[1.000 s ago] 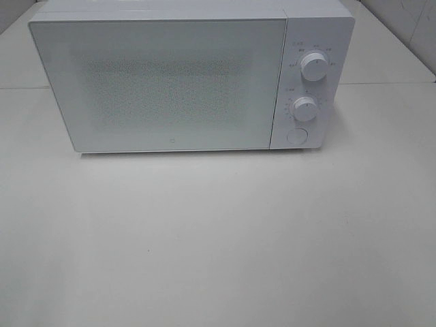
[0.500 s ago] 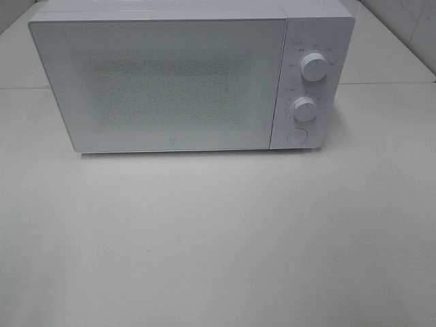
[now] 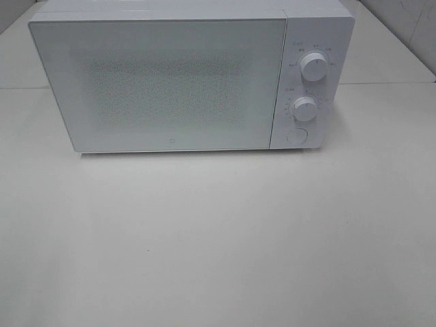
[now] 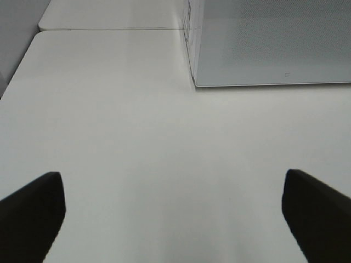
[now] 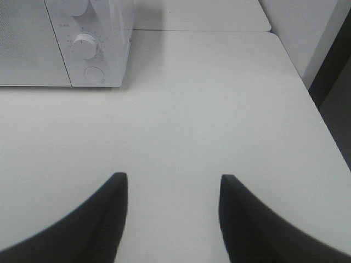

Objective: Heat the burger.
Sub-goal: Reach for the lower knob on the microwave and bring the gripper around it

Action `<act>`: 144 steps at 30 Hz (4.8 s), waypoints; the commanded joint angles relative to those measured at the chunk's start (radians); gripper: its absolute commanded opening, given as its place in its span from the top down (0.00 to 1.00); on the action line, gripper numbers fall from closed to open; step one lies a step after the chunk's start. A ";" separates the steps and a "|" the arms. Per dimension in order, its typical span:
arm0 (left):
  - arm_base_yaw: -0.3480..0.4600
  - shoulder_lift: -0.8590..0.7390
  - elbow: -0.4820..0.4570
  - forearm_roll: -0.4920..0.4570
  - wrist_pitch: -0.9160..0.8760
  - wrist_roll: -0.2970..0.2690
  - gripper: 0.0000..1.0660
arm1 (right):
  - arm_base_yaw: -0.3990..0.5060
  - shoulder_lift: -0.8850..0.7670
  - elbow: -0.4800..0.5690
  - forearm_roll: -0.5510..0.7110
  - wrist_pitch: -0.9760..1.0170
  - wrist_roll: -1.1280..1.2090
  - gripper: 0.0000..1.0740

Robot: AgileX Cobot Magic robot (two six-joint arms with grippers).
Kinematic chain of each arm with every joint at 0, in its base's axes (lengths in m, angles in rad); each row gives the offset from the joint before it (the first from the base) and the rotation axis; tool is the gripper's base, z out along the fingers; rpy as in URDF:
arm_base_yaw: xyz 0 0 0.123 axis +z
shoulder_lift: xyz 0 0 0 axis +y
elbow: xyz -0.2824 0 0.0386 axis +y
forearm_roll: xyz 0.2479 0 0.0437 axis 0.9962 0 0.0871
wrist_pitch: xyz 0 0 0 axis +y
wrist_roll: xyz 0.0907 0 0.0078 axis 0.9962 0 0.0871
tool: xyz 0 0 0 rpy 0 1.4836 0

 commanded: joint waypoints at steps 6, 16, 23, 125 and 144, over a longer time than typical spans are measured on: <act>0.002 -0.016 0.001 -0.004 -0.014 -0.006 0.01 | -0.002 -0.029 0.002 -0.004 -0.009 0.004 0.53; 0.002 -0.016 0.001 -0.004 -0.014 -0.006 0.01 | -0.002 -0.018 0.002 -0.007 -0.010 -0.001 0.46; 0.002 -0.016 0.001 -0.004 -0.014 -0.006 0.01 | -0.002 0.139 -0.024 -0.061 -0.177 -0.017 0.21; 0.002 -0.016 0.001 -0.003 -0.014 -0.006 0.02 | 0.475 2.037 -0.134 0.415 -2.239 -0.139 0.30; 0.002 -0.016 0.001 -0.003 -0.014 -0.006 0.02 | 0.474 2.073 -0.215 0.422 -2.239 -0.210 0.30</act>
